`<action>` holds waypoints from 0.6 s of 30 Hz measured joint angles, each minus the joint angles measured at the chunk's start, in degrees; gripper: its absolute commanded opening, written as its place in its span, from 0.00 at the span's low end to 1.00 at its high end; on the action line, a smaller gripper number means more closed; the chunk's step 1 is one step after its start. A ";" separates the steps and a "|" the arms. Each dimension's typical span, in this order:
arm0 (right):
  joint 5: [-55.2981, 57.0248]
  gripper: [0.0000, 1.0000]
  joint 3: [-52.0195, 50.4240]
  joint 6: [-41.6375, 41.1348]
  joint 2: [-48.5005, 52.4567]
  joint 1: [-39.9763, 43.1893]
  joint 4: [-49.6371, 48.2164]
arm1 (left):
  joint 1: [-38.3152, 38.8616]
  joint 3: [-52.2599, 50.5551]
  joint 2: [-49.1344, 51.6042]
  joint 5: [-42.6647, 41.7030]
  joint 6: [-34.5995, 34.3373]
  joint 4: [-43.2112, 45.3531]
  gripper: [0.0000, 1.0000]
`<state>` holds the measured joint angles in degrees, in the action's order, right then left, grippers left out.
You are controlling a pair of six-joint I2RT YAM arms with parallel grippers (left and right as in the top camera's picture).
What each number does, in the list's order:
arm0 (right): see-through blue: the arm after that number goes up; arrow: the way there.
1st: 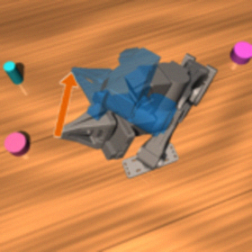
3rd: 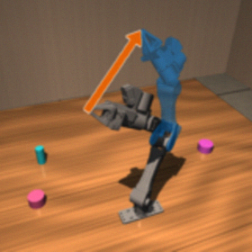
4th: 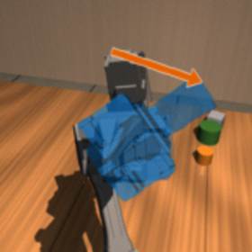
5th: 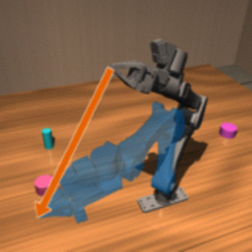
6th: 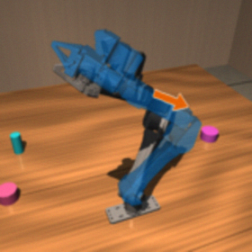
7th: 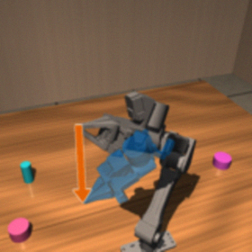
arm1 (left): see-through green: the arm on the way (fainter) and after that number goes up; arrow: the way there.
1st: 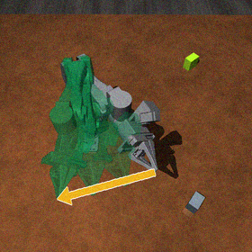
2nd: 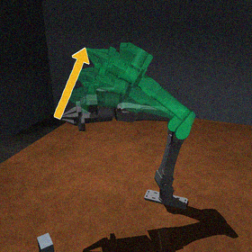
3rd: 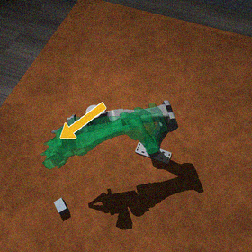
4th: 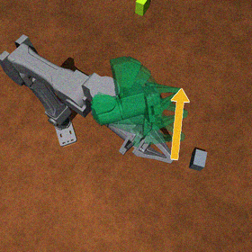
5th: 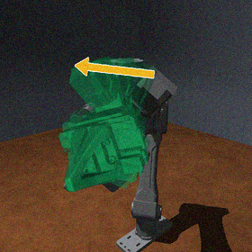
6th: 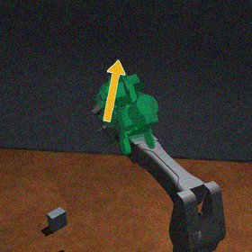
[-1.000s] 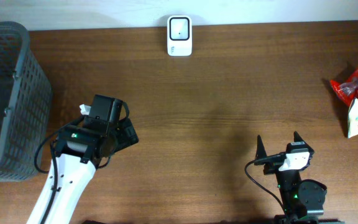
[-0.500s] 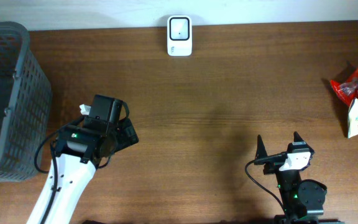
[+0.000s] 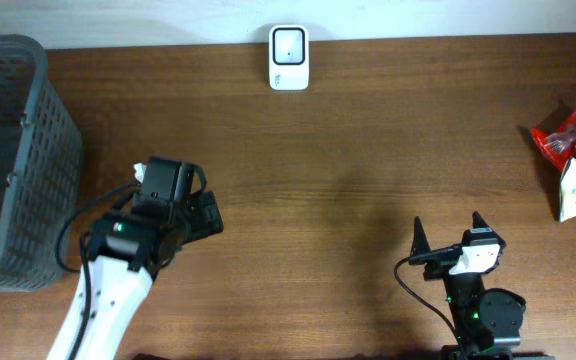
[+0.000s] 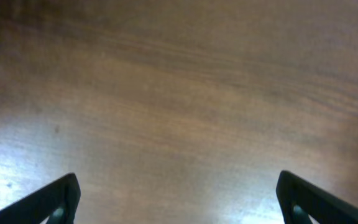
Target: Scan the item barcode
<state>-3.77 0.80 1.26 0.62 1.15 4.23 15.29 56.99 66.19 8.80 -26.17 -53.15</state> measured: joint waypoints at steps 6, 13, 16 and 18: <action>0.35 0.99 0.00 0.02 -0.07 0.00 0.00 | 0.00 -28.61 -33.68 -12.15 19.96 25.70 0.99; 0.35 0.99 0.00 0.02 0.00 0.00 0.04 | -0.76 -39.76 -58.64 -13.46 25.83 26.84 0.99; 0.35 0.99 0.00 0.00 0.02 0.00 0.04 | -5.90 -43.74 -63.76 -12.90 26.23 28.81 0.99; 0.37 0.98 0.00 0.02 -0.04 0.00 0.04 | -9.20 -48.09 -65.20 -13.42 26.23 35.71 0.99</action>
<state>-3.40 0.80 1.28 0.58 1.15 4.27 6.09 8.91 0.99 -4.62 0.05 -17.43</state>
